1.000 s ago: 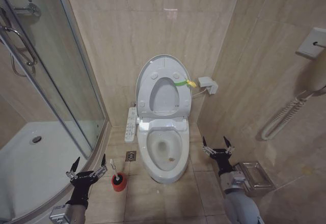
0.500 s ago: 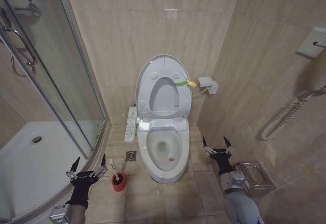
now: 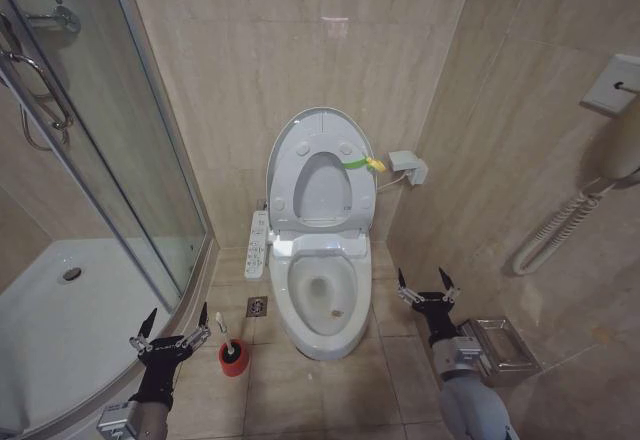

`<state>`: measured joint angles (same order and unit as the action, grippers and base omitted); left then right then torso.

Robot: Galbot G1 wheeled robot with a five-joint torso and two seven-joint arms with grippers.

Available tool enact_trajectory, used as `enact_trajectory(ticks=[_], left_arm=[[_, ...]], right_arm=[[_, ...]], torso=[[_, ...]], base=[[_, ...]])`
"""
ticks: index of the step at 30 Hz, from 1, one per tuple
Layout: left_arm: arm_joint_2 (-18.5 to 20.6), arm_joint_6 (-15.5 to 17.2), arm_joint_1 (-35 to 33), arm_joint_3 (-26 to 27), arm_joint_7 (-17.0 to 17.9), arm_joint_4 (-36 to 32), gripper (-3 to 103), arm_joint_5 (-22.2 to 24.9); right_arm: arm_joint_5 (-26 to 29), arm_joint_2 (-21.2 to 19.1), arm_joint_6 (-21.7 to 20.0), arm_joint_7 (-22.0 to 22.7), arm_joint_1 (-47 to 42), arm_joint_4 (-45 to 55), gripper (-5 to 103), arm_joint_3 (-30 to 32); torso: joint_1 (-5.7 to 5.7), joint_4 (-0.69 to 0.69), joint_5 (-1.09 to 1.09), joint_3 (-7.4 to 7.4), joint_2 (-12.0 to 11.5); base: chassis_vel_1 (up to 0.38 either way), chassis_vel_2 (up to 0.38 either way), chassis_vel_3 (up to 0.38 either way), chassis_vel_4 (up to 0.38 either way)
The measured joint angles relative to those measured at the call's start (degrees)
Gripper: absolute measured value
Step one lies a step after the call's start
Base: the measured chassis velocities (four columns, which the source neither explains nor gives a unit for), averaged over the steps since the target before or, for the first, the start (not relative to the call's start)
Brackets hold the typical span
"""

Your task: Open the toilet lid, clean the toilet bowl with a toilet brush, close the toilet lid, and flush.

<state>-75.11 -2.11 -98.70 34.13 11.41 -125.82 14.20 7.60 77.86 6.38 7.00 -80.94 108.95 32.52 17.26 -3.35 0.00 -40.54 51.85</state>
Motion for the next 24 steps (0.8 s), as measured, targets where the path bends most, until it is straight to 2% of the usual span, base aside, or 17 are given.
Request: enact_trajectory(ticks=[24], left_arm=[[0.00, 0.00, 0.00, 0.00, 0.00, 0.00, 100, 0.00]], right_arm=[[0.00, 0.00, 0.00, 0.00, 0.00, 0.00, 100, 0.00]], torso=[[0.00, 0.00, 0.00, 0.00, 0.00]], base=[[0.000, 0.000, 0.000, 0.000]])
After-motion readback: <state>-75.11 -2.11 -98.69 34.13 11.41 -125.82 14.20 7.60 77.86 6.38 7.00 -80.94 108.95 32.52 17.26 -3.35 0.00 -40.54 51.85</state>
